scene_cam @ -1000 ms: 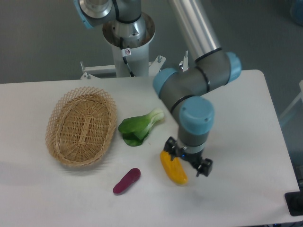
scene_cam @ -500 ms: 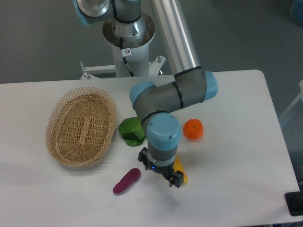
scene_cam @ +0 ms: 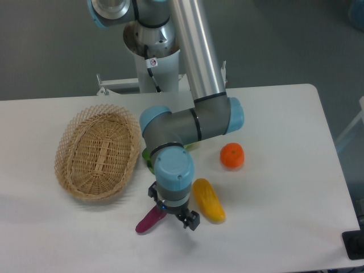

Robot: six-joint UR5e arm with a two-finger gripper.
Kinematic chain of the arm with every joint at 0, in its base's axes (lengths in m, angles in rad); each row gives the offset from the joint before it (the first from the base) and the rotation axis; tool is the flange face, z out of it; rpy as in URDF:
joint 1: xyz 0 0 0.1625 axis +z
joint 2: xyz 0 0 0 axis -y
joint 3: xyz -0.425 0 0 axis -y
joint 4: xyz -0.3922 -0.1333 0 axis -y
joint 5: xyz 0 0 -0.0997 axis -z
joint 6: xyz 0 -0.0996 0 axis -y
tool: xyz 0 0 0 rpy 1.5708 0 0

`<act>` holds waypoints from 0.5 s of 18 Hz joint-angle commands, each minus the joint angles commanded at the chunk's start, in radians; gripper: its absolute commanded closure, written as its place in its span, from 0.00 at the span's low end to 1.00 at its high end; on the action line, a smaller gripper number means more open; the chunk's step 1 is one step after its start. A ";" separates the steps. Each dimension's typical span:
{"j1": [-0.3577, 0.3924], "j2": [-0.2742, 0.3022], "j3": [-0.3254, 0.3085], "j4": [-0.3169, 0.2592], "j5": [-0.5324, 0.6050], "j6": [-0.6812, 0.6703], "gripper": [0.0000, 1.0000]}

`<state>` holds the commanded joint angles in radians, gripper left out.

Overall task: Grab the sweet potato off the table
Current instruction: 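Lower the gripper onto the purple sweet potato and close on it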

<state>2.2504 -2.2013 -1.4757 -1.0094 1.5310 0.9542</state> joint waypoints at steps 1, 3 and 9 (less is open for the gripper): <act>-0.006 -0.002 -0.002 0.000 0.000 -0.008 0.00; -0.012 -0.008 0.000 0.002 -0.002 -0.034 0.00; -0.029 -0.020 -0.003 0.000 -0.003 -0.052 0.00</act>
<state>2.2212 -2.2212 -1.4787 -1.0094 1.5279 0.9020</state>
